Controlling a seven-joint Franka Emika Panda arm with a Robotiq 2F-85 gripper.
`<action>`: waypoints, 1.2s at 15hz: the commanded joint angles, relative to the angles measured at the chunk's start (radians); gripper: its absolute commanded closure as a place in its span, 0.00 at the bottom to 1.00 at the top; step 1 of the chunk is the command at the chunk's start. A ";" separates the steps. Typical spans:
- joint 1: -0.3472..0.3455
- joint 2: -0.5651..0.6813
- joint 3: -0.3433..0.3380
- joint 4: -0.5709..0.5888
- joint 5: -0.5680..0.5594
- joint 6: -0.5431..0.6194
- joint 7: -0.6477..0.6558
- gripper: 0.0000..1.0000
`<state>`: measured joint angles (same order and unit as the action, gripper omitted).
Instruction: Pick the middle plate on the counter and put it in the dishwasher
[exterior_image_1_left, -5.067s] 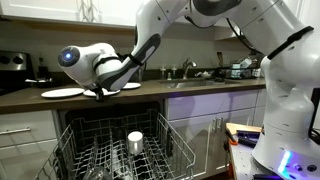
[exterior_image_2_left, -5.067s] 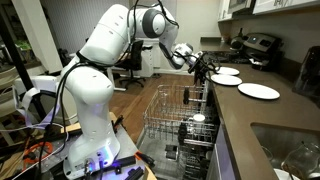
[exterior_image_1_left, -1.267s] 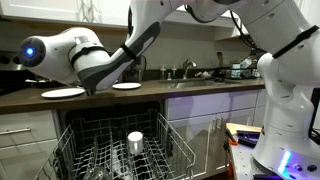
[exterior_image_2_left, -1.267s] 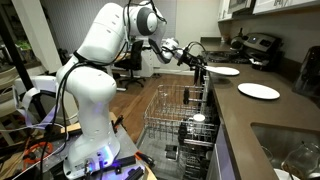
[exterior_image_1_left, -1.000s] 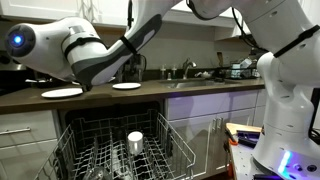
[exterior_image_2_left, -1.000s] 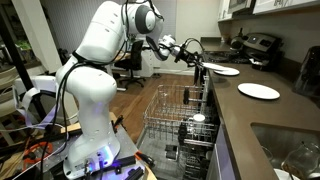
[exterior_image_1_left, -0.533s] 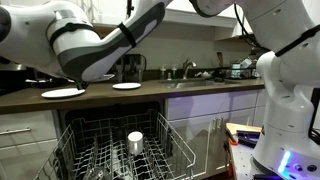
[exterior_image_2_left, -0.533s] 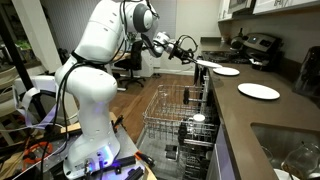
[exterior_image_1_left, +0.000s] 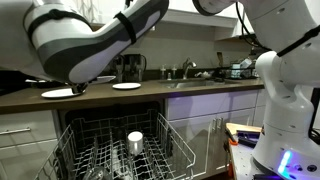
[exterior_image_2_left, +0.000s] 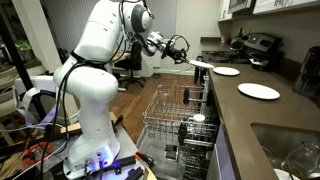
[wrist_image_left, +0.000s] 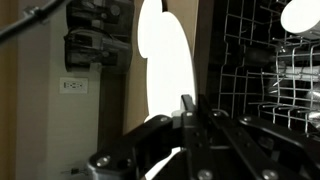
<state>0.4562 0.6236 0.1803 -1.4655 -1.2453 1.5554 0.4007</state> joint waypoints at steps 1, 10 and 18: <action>0.028 -0.003 0.010 0.028 0.025 -0.073 0.033 0.93; 0.013 -0.037 0.035 -0.008 0.125 -0.012 0.097 0.93; -0.021 -0.092 0.035 -0.066 0.193 0.132 0.130 0.93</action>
<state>0.4615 0.6063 0.2094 -1.4610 -1.0861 1.6213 0.5030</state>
